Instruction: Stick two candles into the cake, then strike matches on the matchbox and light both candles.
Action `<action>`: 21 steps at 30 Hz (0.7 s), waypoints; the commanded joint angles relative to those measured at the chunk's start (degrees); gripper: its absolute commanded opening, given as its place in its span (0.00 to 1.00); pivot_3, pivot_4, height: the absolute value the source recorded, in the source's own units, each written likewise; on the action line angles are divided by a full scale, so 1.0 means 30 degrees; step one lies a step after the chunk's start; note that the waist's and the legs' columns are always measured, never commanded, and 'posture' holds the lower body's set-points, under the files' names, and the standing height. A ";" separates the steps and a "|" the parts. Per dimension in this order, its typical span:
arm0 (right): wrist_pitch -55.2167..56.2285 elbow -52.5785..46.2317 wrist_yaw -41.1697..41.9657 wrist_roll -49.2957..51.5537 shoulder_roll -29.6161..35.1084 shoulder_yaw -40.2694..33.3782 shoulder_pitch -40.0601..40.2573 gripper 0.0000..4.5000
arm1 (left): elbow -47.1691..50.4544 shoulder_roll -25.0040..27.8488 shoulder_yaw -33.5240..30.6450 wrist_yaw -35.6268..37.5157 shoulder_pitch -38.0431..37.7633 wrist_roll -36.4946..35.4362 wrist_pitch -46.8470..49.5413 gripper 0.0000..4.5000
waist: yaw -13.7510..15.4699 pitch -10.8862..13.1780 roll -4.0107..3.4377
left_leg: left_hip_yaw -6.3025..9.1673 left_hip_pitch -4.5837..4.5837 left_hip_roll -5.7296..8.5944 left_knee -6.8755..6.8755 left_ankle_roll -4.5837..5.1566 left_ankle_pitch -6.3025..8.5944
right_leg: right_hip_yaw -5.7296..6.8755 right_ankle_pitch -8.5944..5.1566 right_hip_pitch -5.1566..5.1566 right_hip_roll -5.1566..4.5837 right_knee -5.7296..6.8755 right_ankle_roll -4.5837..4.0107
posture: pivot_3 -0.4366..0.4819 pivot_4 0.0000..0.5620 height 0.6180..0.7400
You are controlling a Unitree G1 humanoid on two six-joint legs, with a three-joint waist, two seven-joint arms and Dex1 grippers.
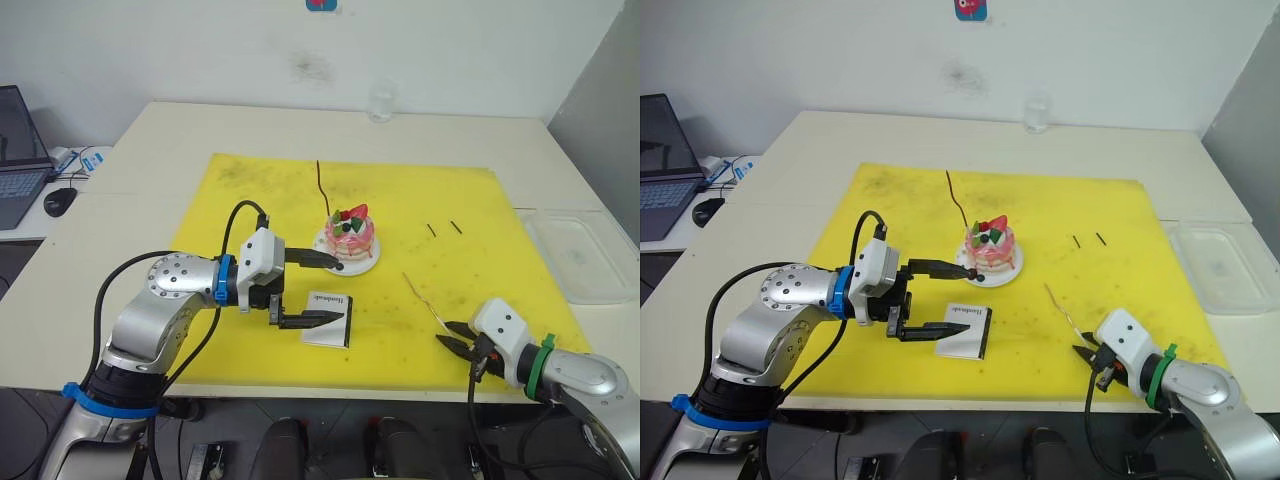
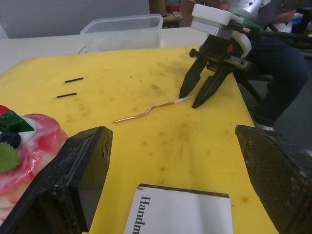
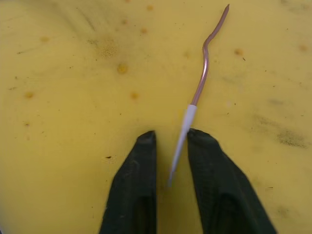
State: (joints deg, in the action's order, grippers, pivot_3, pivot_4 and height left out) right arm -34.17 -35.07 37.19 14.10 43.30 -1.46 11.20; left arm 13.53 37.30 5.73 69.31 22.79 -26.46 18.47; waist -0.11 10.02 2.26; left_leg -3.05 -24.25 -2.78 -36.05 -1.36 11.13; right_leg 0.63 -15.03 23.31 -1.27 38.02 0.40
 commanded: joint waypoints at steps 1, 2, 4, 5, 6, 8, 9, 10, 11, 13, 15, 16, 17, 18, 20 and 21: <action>-0.0310 0.0013 -0.0356 -0.0286 0.0315 -0.1145 -0.0064 0.01 | 0.0017 -0.0205 -0.0027 -0.0018 0.0174 -0.0004 -0.0484 1.00 | 0.0006 0.0000 0.0000 | 0.0001 0.0001 0.0003 -0.0001 0.0000 0.0000 | -0.0001 0.0001 -0.0003 0.0000 0.0000 0.0001 | 0.48 0.27 1.00; -0.0395 0.0130 -0.0293 -0.0152 0.0393 -0.1493 -0.0112 0.01 | 0.0051 -0.0266 0.0023 0.0007 0.0189 -0.0045 -0.0520 1.00 | 0.0011 0.0000 0.0000 | 0.0002 0.0001 0.0005 -0.0001 0.0001 0.0000 | 0.0000 0.0002 -0.0004 -0.0001 0.0000 0.0003 | 0.48 0.27 1.00; -0.0460 0.0350 0.0150 0.0254 0.0695 -0.2328 -0.0196 0.01 | 0.0220 -0.0382 0.0141 0.0140 0.0217 -0.0178 -0.0496 1.00 | 0.0019 0.0000 0.0000 | 0.0000 -0.0002 0.0009 0.0000 0.0001 0.0000 | -0.0001 0.0012 -0.0004 -0.0001 -0.0003 0.0020 | 0.48 0.27 1.00; -0.0453 0.0483 0.0508 0.0526 0.0927 -0.2853 -0.0210 0.01 | 0.0302 -0.0406 0.0213 0.0273 0.0260 -0.0223 -0.0504 1.00 | 0.0022 0.0000 0.0000 | -0.0004 -0.0003 0.0013 0.0001 0.0001 0.0001 | -0.0003 0.0019 -0.0004 -0.0002 -0.0006 0.0033 | 0.48 0.27 1.00; -0.0320 0.0719 0.1028 0.0796 0.1294 -0.3502 -0.0176 0.01 | 0.0367 -0.0415 0.0289 0.0438 0.0365 -0.0285 -0.0500 1.00 | 0.0027 0.0000 0.0000 | -0.0006 -0.0004 0.0015 0.0002 0.0002 0.0001 | -0.0004 0.0027 -0.0004 -0.0003 -0.0007 0.0047 | 0.48 0.27 1.00; 0.0091 0.1351 0.2164 0.1212 0.2065 -0.4742 -0.0014 0.01 | 0.0365 -0.0434 0.0418 0.0795 0.0664 -0.0415 -0.0533 1.00 | 0.0035 0.0000 0.0000 | -0.0004 -0.0009 0.0019 0.0004 0.0006 0.0003 | -0.0004 0.0029 -0.0002 -0.0002 -0.0009 0.0050 | 0.48 0.27 1.00; 0.0516 0.1831 0.2912 0.1272 0.2608 -0.5398 0.0214 0.01 | 0.0338 -0.0467 0.0489 0.1002 0.0871 -0.0496 -0.0525 1.00 | 0.0037 0.0001 -0.0001 | -0.0003 -0.0009 0.0017 0.0005 0.0006 0.0004 | -0.0001 0.0030 -0.0002 0.0001 -0.0007 0.0053 | 0.48 0.27 1.00; 0.1167 0.2480 0.3829 0.1314 0.3165 -0.6165 0.0546 0.01 | 0.0304 -0.0507 0.0599 0.1274 0.1103 -0.0589 -0.0504 1.00 | 0.0051 0.0000 -0.0001 | -0.0004 -0.0013 0.0019 0.0005 0.0006 0.0004 | 0.0007 0.0030 -0.0002 0.0008 -0.0007 0.0053 | 0.48 0.27 1.00; 0.1707 0.3112 0.4851 0.1463 0.3700 -0.6923 0.0955 0.01 | 0.0227 -0.0563 0.0711 0.1531 0.1324 -0.0630 -0.0550 1.00 | 0.0091 0.0001 -0.0001 | -0.0010 -0.0012 0.0024 0.0008 0.0006 0.0004 | 0.0014 0.0030 -0.0004 0.0013 -0.0007 0.0052 | 0.48 0.27 1.00; 0.3685 0.4530 0.7127 0.1180 0.4771 -0.8137 0.2195 0.01 | 0.0145 -0.0738 0.0911 0.1874 0.1656 -0.0708 -0.0524 1.00 | 0.0120 -0.0003 -0.0007 | -0.0029 -0.0015 0.0033 0.0006 0.0007 0.0004 | 0.0026 0.0028 -0.0008 0.0020 -0.0013 0.0049 | 0.48 0.27 1.00; 0.5534 0.6258 0.8927 0.0665 0.5647 -0.9224 0.3381 0.01 | 0.0032 -0.0887 0.1125 0.2234 0.1854 -0.0755 -0.0529 1.00 | 0.0133 -0.0003 -0.0007 | -0.0034 -0.0014 0.0041 0.0010 0.0008 0.0005 | 0.0026 0.0026 -0.0013 0.0026 -0.0021 0.0047 | 0.48 0.27 1.00; 0.6190 0.6902 0.9473 0.0524 0.5877 -0.9604 0.3761 0.01 | 0.0066 -0.0944 0.1216 0.2311 0.1883 -0.0739 -0.0513 1.00 | 0.0121 -0.0003 -0.0007 | -0.0036 -0.0015 0.0044 0.0008 0.0010 0.0007 | 0.0026 0.0026 -0.0014 0.0032 -0.0026 0.0048 | 0.48 0.27 1.00; 0.7033 0.8259 1.0190 0.0207 0.6448 -0.9905 0.4016 0.01 | -0.0004 -0.1018 0.1336 0.2531 0.1811 -0.0707 -0.0640 1.00 | 0.0112 -0.0003 -0.0006 | -0.0040 -0.0014 0.0046 0.0008 0.0013 0.0008 | 0.0020 0.0025 -0.0015 0.0034 -0.0026 0.0048 | 0.48 0.27 1.00; 0.7683 0.9246 1.0702 -0.0002 0.6834 -1.0086 0.4137 0.01 | -0.0028 -0.1071 0.1414 0.2661 0.1757 -0.0688 -0.0711 1.00 | 0.0079 -0.0004 -0.0009 | -0.0040 -0.0015 0.0046 0.0005 0.0014 0.0009 | 0.0023 0.0026 -0.0015 0.0038 -0.0026 0.0049 | 0.48 0.27 1.00; 0.8733 1.0713 1.1141 -0.0356 0.7272 -0.9880 0.3914 0.01 | -0.0046 -0.1153 0.1489 0.2766 0.1591 -0.0643 -0.0871 1.00 | -0.0033 -0.0004 -0.0008 | -0.0035 0.0017 0.0054 0.0002 0.0014 0.0009 | 0.0009 0.0028 -0.0017 0.0040 -0.0017 0.0051 | 0.48 0.27 1.00; 0.8878 1.1021 1.1126 -0.0419 0.7295 -0.9620 0.3689 0.01 | -0.0012 -0.1191 0.1486 0.2756 0.1486 -0.0615 -0.0919 1.00 | -0.0065 -0.0003 -0.0008 | -0.0045 0.0035 0.0056 0.0002 0.0015 0.0009 | 0.0008 0.0029 -0.0019 0.0046 -0.0012 0.0050 | 0.48 0.27 1.00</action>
State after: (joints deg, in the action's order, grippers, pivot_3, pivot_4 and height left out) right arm -9.84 -2.98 69.48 13.37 64.37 -29.64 23.36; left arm 12.75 33.84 9.97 77.17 27.59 -27.65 16.82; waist -0.31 10.01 2.23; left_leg -3.20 -24.09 -2.61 -36.05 -1.31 11.15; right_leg 0.64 -14.94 23.23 -1.12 38.00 0.54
